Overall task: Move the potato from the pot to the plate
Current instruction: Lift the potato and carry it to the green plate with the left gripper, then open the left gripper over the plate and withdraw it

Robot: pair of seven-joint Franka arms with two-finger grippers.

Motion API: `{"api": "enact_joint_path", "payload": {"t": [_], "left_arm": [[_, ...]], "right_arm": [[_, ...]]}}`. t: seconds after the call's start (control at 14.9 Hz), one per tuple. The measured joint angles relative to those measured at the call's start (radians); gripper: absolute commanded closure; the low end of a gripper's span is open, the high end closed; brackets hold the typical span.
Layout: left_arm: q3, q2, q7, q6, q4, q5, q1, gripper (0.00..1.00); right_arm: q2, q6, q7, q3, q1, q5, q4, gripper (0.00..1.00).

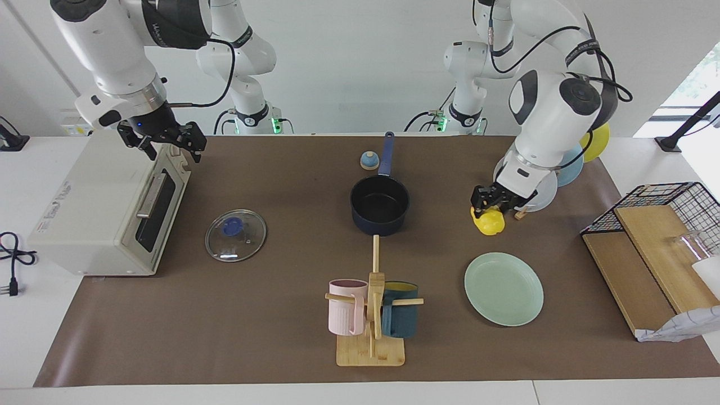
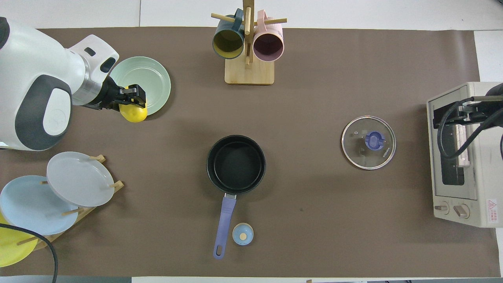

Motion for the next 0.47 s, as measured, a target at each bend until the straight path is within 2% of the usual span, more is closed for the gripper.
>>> {"api": "enact_joint_path", "payload": {"t": [0.27,0.47], "left_arm": [[-0.001,0.153,0.09,0.088,0.062,0.0,0.055,1.0],[-0.002,0.238,0.102,0.182,0.077,0.004,0.059,1.0]], "right_arm": [[0.0,0.031,0.0,-0.012,0.0,0.002,-0.004,0.0],[0.0,0.031,0.0,-0.012,0.0,0.003,-0.005,0.0]]}}
